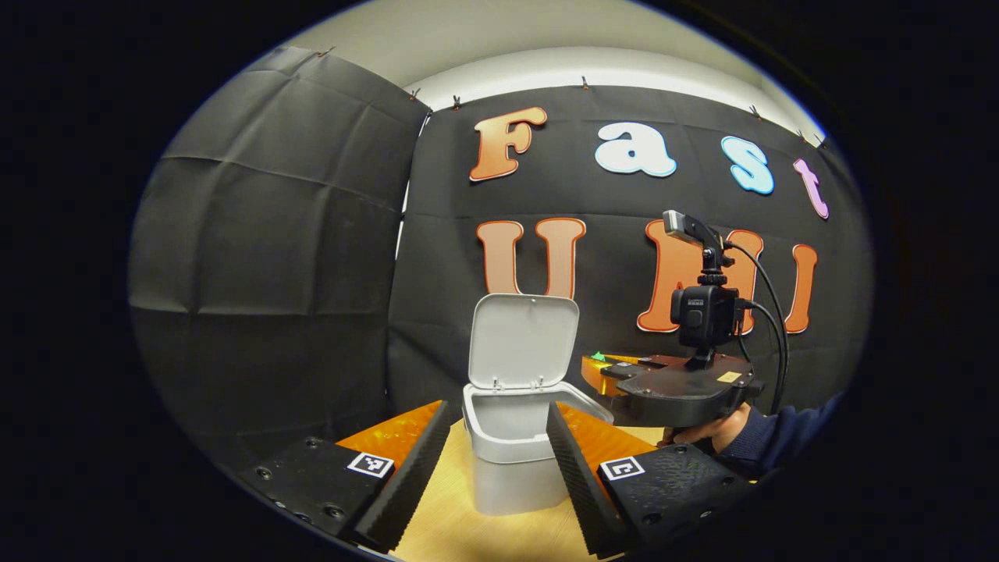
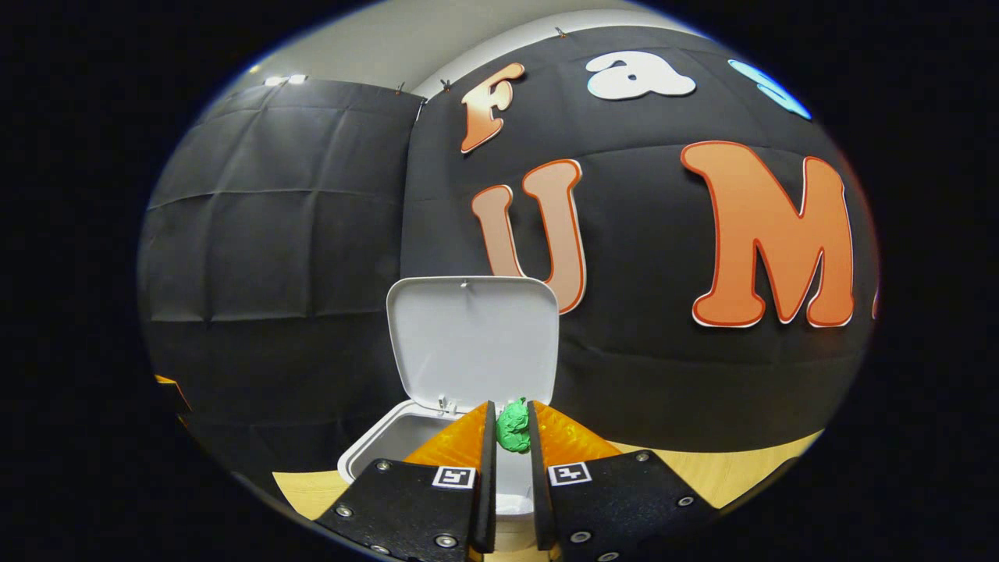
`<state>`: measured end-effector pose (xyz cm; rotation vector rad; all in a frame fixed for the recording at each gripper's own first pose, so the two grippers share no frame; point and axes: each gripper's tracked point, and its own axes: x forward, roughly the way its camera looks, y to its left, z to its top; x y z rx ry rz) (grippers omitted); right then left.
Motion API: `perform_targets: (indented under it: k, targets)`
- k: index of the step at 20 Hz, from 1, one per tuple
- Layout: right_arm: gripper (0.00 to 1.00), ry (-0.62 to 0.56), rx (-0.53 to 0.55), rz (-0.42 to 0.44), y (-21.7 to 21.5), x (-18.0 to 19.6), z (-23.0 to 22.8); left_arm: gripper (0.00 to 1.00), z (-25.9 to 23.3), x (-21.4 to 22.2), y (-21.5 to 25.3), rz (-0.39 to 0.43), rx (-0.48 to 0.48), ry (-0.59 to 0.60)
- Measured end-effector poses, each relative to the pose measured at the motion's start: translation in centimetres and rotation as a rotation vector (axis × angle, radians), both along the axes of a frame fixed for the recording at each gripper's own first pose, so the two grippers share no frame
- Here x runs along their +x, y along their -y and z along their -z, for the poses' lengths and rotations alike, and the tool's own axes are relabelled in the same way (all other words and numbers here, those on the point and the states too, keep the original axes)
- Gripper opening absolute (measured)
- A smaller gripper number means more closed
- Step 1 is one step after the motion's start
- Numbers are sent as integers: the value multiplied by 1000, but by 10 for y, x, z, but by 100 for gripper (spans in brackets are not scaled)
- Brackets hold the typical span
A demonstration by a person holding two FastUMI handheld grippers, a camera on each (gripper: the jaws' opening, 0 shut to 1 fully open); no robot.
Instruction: Press the lid of the desktop garbage bin to open it, pick up the crumpled paper on the desktop and throw it into the bin, then pick up the pop can on the desktop and drop it into the bin, and finally close the garbage bin lid.
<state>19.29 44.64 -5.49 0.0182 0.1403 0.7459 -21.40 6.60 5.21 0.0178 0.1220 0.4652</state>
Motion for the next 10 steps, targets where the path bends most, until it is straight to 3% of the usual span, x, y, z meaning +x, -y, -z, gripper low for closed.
perform_targets:
  k: [9,10]
  targets:
    - [32,30,-8,5,-3,0,-6,81,6,-1,-2,3,-25,7]
    - [44,37,-11,8,0,-1,-8,81,6,1,-1,6,-27,9]
